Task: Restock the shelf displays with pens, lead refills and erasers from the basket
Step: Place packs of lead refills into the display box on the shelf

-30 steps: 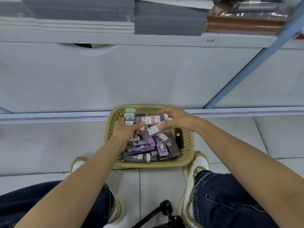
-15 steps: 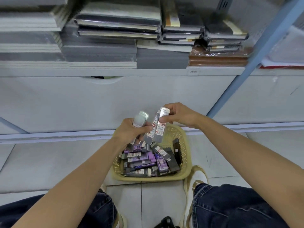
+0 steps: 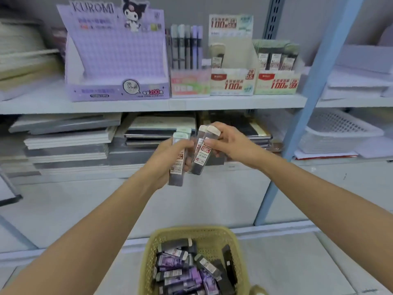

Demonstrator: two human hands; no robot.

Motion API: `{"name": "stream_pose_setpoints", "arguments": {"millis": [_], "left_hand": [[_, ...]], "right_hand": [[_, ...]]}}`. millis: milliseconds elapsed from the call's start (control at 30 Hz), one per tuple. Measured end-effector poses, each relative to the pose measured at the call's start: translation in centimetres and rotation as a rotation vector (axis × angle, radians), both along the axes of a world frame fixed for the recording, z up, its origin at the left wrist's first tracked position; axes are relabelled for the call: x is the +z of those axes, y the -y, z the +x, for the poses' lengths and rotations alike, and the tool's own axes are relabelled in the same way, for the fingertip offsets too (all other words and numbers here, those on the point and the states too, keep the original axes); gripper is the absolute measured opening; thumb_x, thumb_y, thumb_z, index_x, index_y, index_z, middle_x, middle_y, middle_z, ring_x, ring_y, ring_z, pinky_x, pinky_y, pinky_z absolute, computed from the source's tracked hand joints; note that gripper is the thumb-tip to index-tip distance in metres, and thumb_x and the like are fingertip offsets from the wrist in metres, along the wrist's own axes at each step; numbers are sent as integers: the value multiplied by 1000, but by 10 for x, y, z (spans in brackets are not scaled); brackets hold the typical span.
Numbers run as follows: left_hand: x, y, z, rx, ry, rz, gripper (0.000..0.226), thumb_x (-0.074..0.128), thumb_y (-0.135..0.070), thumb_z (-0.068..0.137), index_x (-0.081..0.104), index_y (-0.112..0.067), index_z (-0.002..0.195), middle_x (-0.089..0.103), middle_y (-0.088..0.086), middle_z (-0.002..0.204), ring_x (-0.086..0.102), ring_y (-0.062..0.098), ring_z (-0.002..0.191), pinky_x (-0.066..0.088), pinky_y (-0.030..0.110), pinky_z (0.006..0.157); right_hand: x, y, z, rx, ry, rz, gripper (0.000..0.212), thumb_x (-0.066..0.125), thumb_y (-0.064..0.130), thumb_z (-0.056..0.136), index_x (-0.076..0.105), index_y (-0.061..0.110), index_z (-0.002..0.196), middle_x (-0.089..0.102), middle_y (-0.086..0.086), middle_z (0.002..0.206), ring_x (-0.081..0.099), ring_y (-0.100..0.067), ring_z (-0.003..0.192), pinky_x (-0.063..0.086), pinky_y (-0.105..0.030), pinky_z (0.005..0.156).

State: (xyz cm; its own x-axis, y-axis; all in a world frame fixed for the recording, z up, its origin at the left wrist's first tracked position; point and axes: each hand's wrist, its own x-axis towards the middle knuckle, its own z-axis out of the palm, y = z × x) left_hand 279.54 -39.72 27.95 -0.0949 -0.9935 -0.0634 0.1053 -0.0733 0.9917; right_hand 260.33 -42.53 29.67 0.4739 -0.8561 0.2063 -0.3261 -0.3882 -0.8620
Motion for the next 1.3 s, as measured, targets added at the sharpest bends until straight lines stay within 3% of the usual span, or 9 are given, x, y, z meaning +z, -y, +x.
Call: {"name": "stream_pose_setpoints", "arguments": {"millis": [133,367,500,600,767,933,1067,1300], "left_hand": [[66,8,-4,-37,-179,-99,26,37,-6,95,61,-7,105,64,9,81,54,16,54,48,26,48],[126,23,-2,-67,-131,-411,14,46,-11,101,57,-4,108,73,4,82,67,15,67,58,28,66],[133,34,0,-27,-140,-413,15,48,-13,101,58,-3,103,71,8,76,66,18,67,60,32,69],[133,42,2,-14,-134,-384,18,48,-14,101,58,0,107,71,9,75,66,18,66,60,33,68],[132,55,5,-21,-143,-386,14,49,-14,100,58,-6,106,73,6,79,67,15,66,57,27,61],[131,64,4,-22,-128,-382,12,50,-15,100,60,-8,103,73,5,82,67,15,67,59,29,63],[130,67,4,-33,-120,-380,13,50,-16,100,61,-9,101,73,5,81,67,16,68,58,30,64],[131,64,2,-34,-113,-379,13,50,-15,100,61,-8,100,73,6,79,67,16,67,58,28,63]], "right_hand": [[68,4,-14,-78,112,-174,21,59,14,95,56,11,115,67,1,93,58,-4,72,48,-22,63],[162,33,-44,-314,260,-464,15,58,17,96,58,18,110,67,-5,94,57,-14,72,45,-24,58],[181,61,-46,-383,126,-574,20,59,20,95,57,16,114,64,-2,103,63,-16,90,48,-24,68],[180,81,-38,-374,-14,-624,20,59,20,95,55,21,114,58,14,97,56,-1,87,42,-20,73],[177,111,-31,-440,-110,-639,29,58,24,95,53,24,123,54,18,95,50,11,80,34,-6,62],[168,131,-31,-393,-129,-569,34,58,23,95,52,22,129,54,13,106,52,6,84,41,-14,64],[166,134,-29,-356,-69,-539,35,57,19,96,51,23,130,54,17,103,55,4,84,43,-5,52],[182,126,-34,-355,-16,-594,22,54,16,97,56,16,119,60,6,104,56,-1,83,41,-4,55]]}}
